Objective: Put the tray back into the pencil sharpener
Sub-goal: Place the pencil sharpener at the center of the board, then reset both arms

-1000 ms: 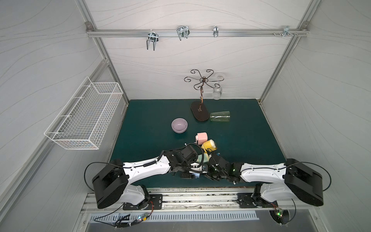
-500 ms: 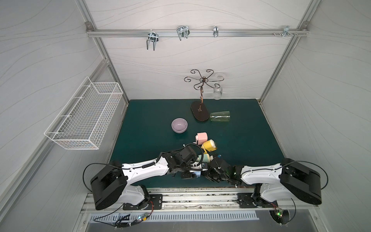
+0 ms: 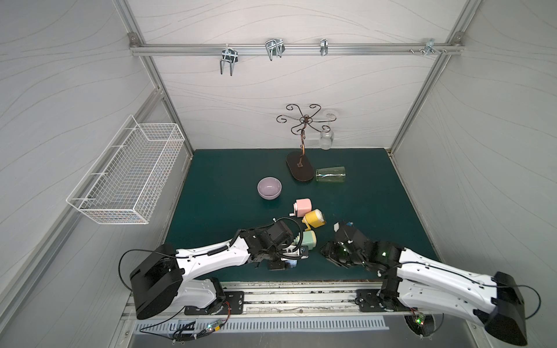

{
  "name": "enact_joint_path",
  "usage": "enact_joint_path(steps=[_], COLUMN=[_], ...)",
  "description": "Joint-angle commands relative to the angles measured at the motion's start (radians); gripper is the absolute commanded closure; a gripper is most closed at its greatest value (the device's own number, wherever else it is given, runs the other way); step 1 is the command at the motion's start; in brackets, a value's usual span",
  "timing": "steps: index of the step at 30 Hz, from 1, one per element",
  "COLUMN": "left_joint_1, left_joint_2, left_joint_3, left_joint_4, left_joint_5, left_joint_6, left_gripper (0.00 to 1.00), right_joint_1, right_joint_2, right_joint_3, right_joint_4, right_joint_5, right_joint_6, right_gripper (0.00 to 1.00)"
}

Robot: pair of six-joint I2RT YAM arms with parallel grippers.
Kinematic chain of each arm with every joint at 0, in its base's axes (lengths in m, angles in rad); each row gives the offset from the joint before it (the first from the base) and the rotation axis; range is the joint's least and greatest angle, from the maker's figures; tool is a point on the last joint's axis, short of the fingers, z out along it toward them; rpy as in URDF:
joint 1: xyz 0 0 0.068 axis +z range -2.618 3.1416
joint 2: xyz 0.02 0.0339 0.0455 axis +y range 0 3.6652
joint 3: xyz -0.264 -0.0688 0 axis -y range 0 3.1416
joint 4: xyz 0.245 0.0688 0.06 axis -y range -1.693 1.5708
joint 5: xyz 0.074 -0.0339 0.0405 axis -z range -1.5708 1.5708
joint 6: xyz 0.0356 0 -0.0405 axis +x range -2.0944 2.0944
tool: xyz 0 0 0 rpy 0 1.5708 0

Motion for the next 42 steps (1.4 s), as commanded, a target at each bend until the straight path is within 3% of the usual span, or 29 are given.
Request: enact_joint_path(steps=[1,3,4,5,10,16,19,22,26,30,34,39,42], left_joint_1=[0.005,0.005,0.008,0.008,0.008,0.022,0.11,0.264,0.503,0.702,0.778,0.799,0.828], left_joint_2=[0.013,0.013,0.008,0.0,-0.068,-0.305,-0.429,-0.488,-0.405,-0.236,-0.076,0.086,0.137], left_joint_3=[-0.021,-0.021,-0.022,-0.023,-0.005,0.08,0.056,-0.022,-0.061,-0.041,-0.097,-0.128,-0.196], left_joint_4=[-0.04,-0.036,-0.033,-0.03,-0.057,-0.125,-0.017,0.149,0.281,0.341,0.571,0.773,0.991], left_joint_5=[-0.064,-0.064,-0.065,-0.064,-0.059,-0.054,-0.178,-0.318,-0.468,-0.539,-0.601,-0.567,-0.498], left_joint_6=[-0.014,-0.032,-0.038,-0.042,-0.034,-0.079,-0.226,-0.37,-0.581,-0.743,-0.72,-0.681,-0.649], left_gripper=[0.61,0.41,0.25,0.01,0.0,0.0,0.0,0.0,0.0,0.0,0.01,0.01,0.01], right_joint_1=[-0.109,-0.193,-0.219,-0.25,-0.359,-0.543,-0.707,-0.888,-1.033,-1.053,-1.065,-1.122,-1.115], right_joint_2=[-0.059,-0.082,-0.086,-0.091,-0.082,-0.059,-0.014,0.05,0.089,0.129,0.218,0.464,0.544], right_joint_3=[0.062,0.08,0.086,0.091,0.121,0.164,0.195,0.225,0.199,0.082,-0.035,-0.122,-0.122], right_joint_4=[-0.31,-0.338,-0.342,-0.349,-0.373,-0.369,-0.334,-0.244,0.021,0.41,0.682,1.032,1.089], right_joint_5=[-0.008,-0.048,-0.063,-0.081,-0.145,-0.221,-0.236,-0.216,-0.108,-0.046,-0.011,-0.168,-0.208], right_joint_6=[-0.172,-0.232,-0.249,-0.273,-0.362,-0.492,-0.611,-0.698,-0.787,-1.077,-1.263,-1.228,-1.259], right_gripper=[0.76,0.76,0.76,0.76,0.76,0.71,0.66,0.62,0.55,0.37,0.31,0.28,0.28])
